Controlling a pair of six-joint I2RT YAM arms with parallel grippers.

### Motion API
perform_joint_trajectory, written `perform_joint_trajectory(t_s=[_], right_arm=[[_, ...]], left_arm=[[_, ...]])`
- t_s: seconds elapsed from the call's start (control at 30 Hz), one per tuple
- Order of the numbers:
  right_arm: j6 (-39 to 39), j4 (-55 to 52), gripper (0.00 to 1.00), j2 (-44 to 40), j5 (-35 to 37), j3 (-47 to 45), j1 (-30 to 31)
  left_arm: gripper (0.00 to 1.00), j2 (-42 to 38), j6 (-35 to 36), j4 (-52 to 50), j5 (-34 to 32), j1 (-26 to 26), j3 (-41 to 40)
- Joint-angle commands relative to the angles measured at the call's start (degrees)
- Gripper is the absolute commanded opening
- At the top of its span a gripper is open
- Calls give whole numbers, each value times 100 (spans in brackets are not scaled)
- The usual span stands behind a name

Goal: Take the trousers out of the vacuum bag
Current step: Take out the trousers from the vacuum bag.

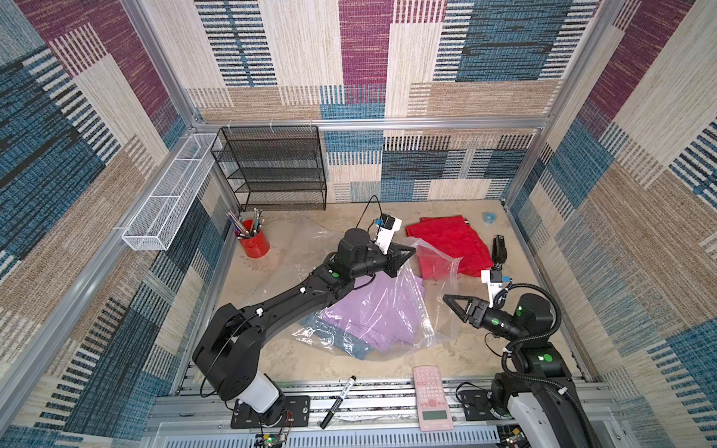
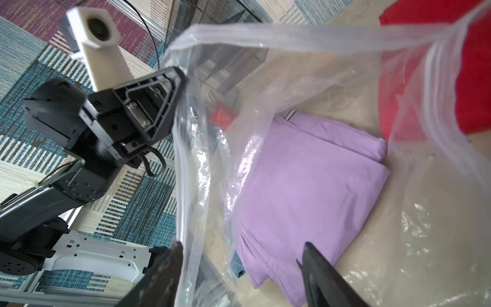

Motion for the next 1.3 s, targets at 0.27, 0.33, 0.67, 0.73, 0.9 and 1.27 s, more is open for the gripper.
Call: perform_joint_trajectory(t_s=[0.27,0.33,0.67,0.73,0.9,1.27], right_arm=[[253,1165,78,1238,452,-785,587],[205,1403,78,1582,629,-737,623],[273,2716,78,3187,892,-706,871],[338,2969,78,3381,943,-665,963],[393,3358,77,3925,1083,-554,1057],[541,4078,76,4551,1113,-672,1188]], left_arm=[[0,45,24,368,386,-50,-164],[0,10,32,433,430,-66,-286],[0,-121,85,568,700,-142,-601],[0,-131,95,568,737,-147,-630],[0,-88,69,576,873,-194,-654],[0,-129,78,576,872,-266,-683]])
